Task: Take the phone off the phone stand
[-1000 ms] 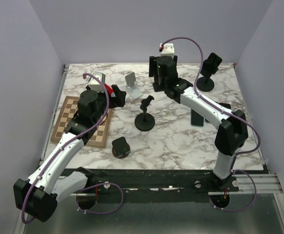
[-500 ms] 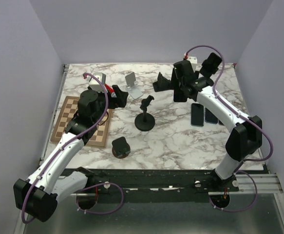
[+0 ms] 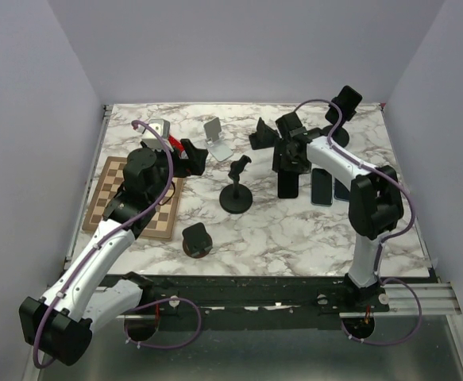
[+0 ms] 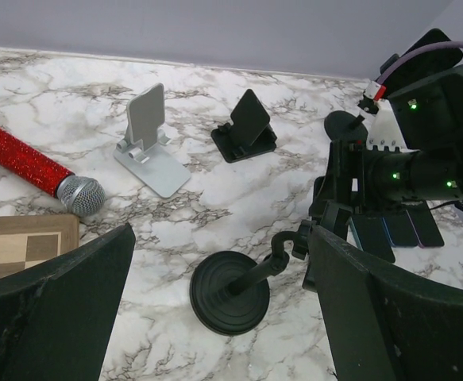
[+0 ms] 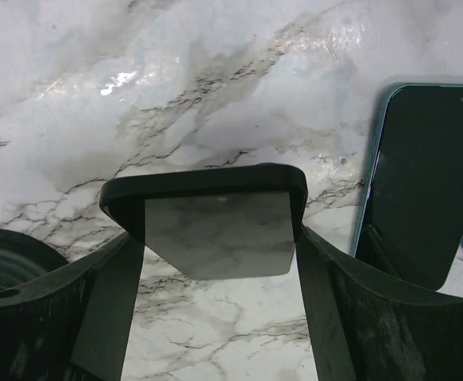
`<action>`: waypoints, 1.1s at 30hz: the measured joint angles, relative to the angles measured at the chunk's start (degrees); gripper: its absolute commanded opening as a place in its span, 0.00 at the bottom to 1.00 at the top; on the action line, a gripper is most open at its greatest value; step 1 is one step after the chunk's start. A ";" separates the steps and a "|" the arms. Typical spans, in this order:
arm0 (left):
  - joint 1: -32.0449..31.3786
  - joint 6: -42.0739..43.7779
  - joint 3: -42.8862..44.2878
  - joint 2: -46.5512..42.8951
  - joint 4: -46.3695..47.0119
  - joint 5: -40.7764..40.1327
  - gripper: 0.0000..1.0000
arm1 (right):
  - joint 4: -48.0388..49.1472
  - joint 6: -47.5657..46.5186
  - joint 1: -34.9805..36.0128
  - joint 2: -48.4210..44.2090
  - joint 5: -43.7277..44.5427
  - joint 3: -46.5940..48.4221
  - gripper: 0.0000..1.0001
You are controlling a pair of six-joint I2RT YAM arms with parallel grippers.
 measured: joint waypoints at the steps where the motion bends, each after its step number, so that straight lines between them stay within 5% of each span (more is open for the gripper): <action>1: -0.11 0.02 0.00 -0.09 0.00 0.00 0.98 | -0.02 0.02 -0.55 0.66 -0.81 0.00 0.01; 25: -0.35 0.04 0.00 -0.22 -0.22 0.00 0.98 | 2.71 0.20 -6.34 6.23 -3.82 -4.37 0.01; 33: -0.35 0.04 0.00 -0.20 -0.22 0.00 0.98 | 4.50 0.20 -6.34 6.08 -1.07 -5.14 0.10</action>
